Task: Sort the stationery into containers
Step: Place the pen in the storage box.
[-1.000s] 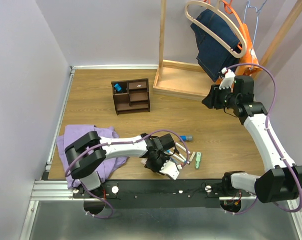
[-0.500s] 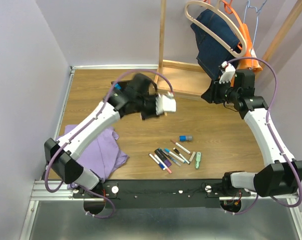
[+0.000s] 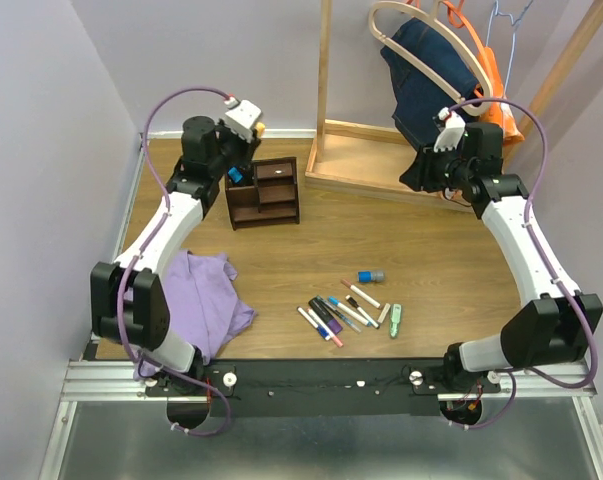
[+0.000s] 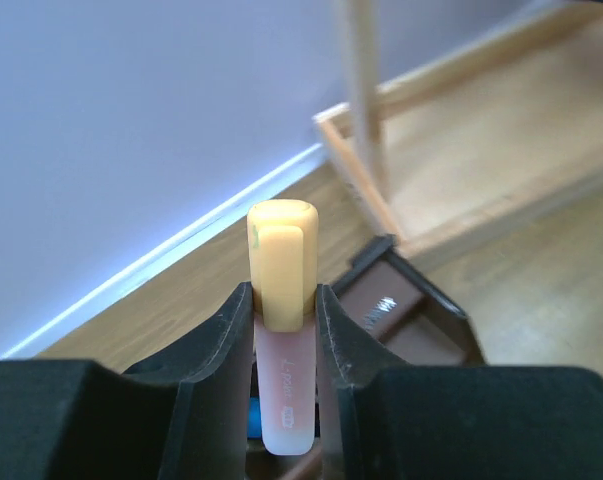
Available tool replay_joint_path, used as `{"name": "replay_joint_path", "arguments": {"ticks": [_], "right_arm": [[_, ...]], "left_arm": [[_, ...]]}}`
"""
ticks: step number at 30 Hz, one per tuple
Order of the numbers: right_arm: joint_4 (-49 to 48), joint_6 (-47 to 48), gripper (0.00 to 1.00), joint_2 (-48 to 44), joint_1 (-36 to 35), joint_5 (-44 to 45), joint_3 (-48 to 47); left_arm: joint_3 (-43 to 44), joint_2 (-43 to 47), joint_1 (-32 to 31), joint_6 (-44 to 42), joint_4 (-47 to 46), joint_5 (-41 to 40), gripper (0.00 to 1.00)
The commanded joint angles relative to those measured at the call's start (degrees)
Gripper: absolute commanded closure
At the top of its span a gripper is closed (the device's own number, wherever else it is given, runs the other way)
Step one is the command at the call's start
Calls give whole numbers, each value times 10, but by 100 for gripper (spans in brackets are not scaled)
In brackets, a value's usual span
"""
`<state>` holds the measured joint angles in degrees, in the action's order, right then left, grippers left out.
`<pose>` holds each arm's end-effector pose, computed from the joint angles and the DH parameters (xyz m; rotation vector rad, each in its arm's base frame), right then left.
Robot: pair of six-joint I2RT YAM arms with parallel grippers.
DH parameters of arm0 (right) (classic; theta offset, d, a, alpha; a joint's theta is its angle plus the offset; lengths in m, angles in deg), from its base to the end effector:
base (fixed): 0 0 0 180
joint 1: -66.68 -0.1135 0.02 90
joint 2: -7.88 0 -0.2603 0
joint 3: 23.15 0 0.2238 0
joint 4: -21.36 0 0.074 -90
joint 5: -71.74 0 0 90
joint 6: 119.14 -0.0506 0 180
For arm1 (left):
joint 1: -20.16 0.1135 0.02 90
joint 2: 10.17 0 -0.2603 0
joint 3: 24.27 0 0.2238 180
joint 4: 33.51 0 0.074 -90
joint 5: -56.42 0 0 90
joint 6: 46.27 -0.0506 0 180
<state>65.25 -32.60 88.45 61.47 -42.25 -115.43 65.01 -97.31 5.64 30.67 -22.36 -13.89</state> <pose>0.2952 0.0476 0.3517 -0.2797 2.1058 0.5350 0.3353 -0.1045 0.3628 0.6538 1.6006 -0.3154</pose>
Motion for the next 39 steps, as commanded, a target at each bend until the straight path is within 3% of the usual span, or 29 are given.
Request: {"name": "replay_joint_path", "arguments": {"ticks": [1,10,19,20,21,29,35,39], "right_arm": [[-3,1,58,12,3,20,-15],[16,18,58,41,4,39,-39],[13,21,57,63,2,32,-49],[12,21,57,65,3,29,-48],[10,20,57,66,3,29,-47],[4,19,57,68,3,16,-40],[4,21,57,58,3,10,-33],[7,29,56,46,3,-4,-19]], "left_arm": [[12,-55,53,102,-116,-13,100],[-3,-120,80,143,-146,19,100],[-41,-131,81,153,-141,13,99],[-46,-128,81,153,-141,13,87],[-49,-125,82,153,-138,15,81],[-64,-107,84,145,-102,37,48],[-60,-81,83,134,-75,20,39],[-42,-32,85,89,-6,4,34]]}}
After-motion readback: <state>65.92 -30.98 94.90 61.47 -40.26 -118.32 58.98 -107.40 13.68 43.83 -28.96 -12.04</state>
